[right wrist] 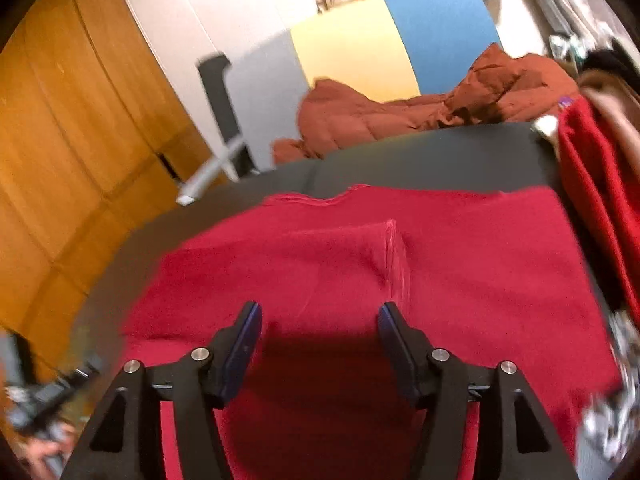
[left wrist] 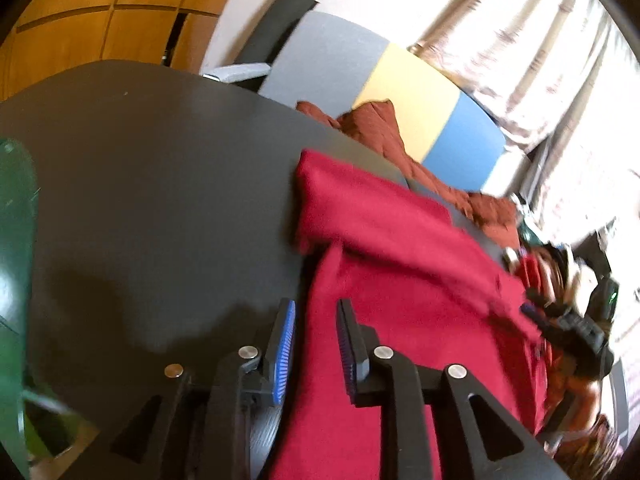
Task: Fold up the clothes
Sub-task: 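Grasp the sweatshirt side with the left tool while the right tool grasps the hem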
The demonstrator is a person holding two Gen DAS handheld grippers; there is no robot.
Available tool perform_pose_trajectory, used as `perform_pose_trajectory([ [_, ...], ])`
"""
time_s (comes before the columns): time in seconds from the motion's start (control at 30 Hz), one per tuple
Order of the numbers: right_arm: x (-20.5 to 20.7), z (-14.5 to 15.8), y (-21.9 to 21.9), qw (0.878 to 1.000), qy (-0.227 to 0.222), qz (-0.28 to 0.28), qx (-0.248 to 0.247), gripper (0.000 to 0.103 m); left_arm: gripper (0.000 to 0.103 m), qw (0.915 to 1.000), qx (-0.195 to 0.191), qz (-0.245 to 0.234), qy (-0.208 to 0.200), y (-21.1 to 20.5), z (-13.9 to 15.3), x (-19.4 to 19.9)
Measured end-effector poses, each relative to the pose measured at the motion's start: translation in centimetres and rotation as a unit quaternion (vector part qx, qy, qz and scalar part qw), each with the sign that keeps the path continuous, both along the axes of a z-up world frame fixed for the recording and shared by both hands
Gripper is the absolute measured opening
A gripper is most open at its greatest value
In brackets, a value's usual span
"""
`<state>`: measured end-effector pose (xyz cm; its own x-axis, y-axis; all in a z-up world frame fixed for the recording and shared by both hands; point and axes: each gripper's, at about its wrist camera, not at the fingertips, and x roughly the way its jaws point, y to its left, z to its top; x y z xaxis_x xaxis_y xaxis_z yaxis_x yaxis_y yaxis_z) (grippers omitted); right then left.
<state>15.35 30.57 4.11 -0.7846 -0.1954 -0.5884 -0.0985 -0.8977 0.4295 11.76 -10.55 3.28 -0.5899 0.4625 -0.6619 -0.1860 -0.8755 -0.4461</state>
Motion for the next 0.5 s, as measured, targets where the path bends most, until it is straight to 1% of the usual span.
perform_pose_trajectory([
  [0.07,3.5,0.5,0.6,1.0,0.006,-0.008,-0.02,0.065,0.023,0.9993,0.003,-0.022,-0.031,-0.9,-0.5,1.3],
  [0.13,6.5,0.7,1.6,0.999,0.005,-0.017,-0.036,0.069,0.023,0.9982,0.023,-0.023,-0.049,-2.2,-1.2,3.0],
  [0.17,8.0,0.7,2.1,0.999,0.002,-0.021,-0.043,0.069,0.023,0.9976,0.031,-0.028,-0.055,-2.5,-1.5,3.5],
  [0.27,12.0,0.7,4.0,0.998,-0.012,-0.031,-0.062,0.071,0.024,0.9951,0.047,-0.052,-0.07,-2.7,-2.2,4.6],
  [0.33,14.2,0.4,5.3,0.996,-0.025,-0.037,-0.078,0.075,0.024,0.9939,0.052,-0.062,-0.075,-2.7,-2.4,4.9],
  [0.5,18.6,-2.0,8.6,0.984,-0.067,-0.062,-0.152,0.076,0.026,0.9911,0.067,-0.081,-0.082,-2.2,-2.9,4.9],
])
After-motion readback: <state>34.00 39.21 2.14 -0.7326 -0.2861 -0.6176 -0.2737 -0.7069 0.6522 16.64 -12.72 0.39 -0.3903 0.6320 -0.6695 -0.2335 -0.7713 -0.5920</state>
